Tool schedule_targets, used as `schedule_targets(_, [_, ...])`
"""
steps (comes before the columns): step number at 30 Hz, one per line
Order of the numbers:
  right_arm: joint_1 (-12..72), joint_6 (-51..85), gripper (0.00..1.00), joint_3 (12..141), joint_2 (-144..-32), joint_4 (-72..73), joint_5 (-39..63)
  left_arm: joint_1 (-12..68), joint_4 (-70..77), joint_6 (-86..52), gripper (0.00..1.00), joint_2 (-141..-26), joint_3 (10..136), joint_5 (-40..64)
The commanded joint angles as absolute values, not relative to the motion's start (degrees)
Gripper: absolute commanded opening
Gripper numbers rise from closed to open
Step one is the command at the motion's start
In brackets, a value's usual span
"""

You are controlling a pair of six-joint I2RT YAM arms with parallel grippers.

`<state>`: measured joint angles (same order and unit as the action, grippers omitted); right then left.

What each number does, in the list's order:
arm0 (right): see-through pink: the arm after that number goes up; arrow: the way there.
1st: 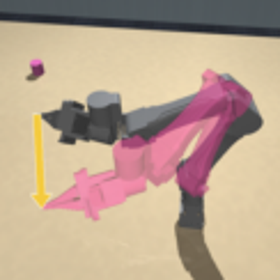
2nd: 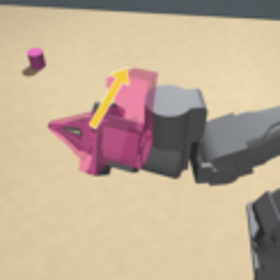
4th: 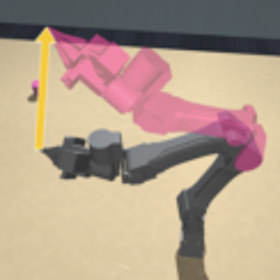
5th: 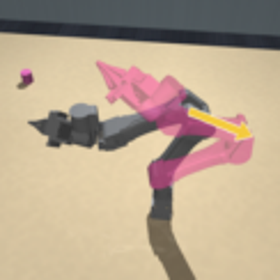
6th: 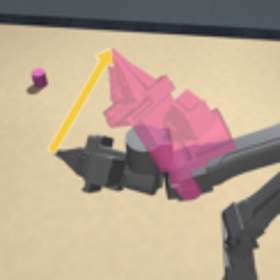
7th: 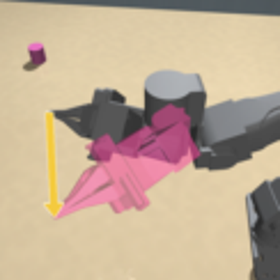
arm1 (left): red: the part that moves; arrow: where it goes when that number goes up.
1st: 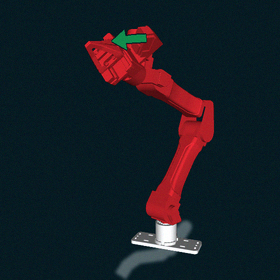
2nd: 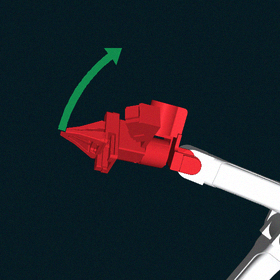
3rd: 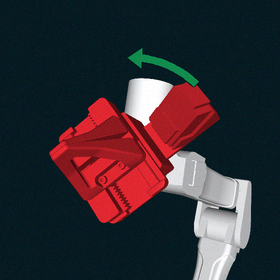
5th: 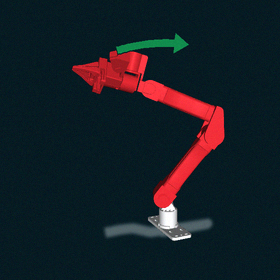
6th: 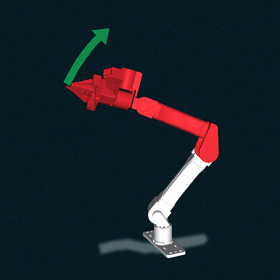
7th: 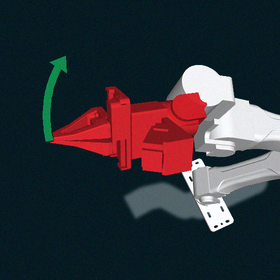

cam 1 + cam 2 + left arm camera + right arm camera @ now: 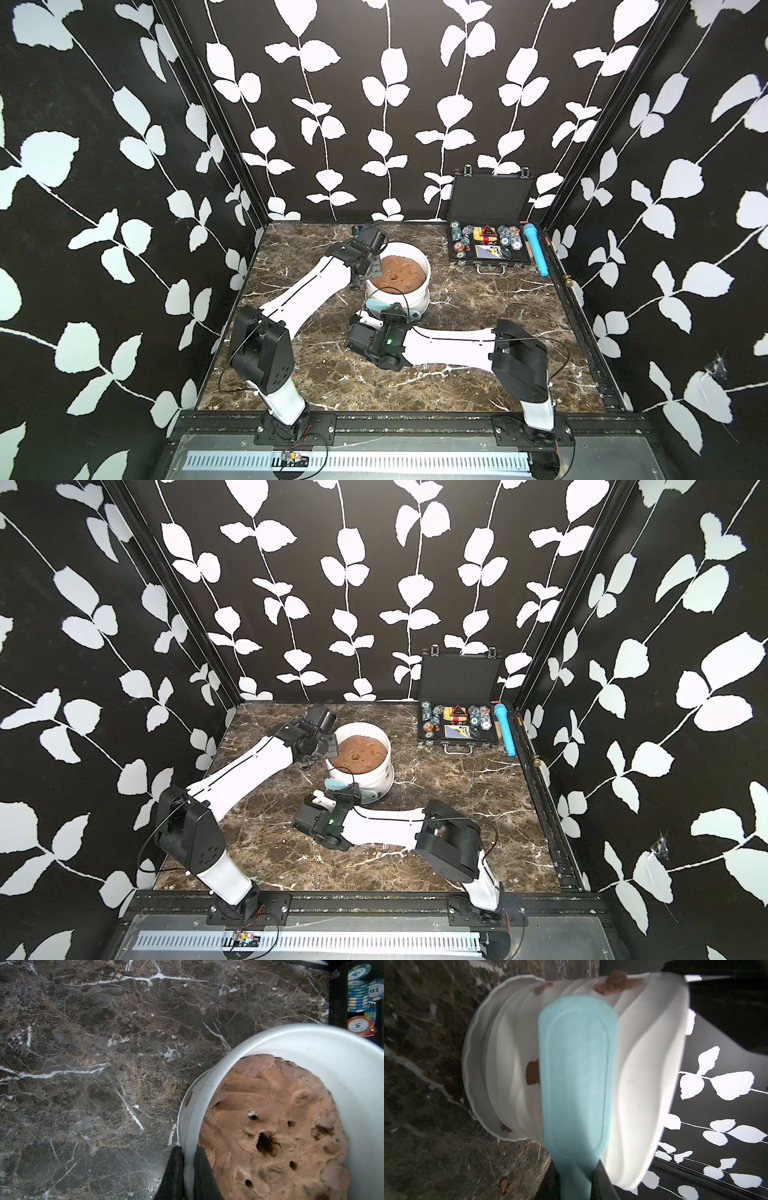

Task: Scrub the dried mud off the ceramic pot
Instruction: Brush off the soil from the pot.

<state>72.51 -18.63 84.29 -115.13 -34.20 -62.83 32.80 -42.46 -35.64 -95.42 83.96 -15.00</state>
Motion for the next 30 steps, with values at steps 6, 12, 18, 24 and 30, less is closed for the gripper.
schedule_targets(6, [70.77, -17.62, 0.00, 86.66, -120.16, -38.95, -66.77, 33.09, -47.72, -37.36, 0.00, -93.12, 82.03, -9.36])
schedule_targets(12, [70.53, -15.46, 0.00, 86.57, -121.61, -40.60, -63.35, 33.11, -46.92, -37.01, 0.00, -92.03, 80.32, -8.37])
schedule_targets(18, [72.25, -15.24, 0.00, 80.08, -115.03, -38.87, -54.60, 33.11, -46.52, -36.48, 0.00, -91.67, 79.90, -8.34])
schedule_targets(24, [72.77, -14.64, 0.00, 72.20, -102.46, -39.42, -51.91, 33.12, -45.80, -36.78, 0.00, -91.77, 79.78, -8.15])
schedule_targets(30, [72.72, -11.80, 0.00, 74.60, -97.53, -36.29, -50.77, 33.13, -45.88, -38.28, 0.00, -91.67, 80.05, -8.43])
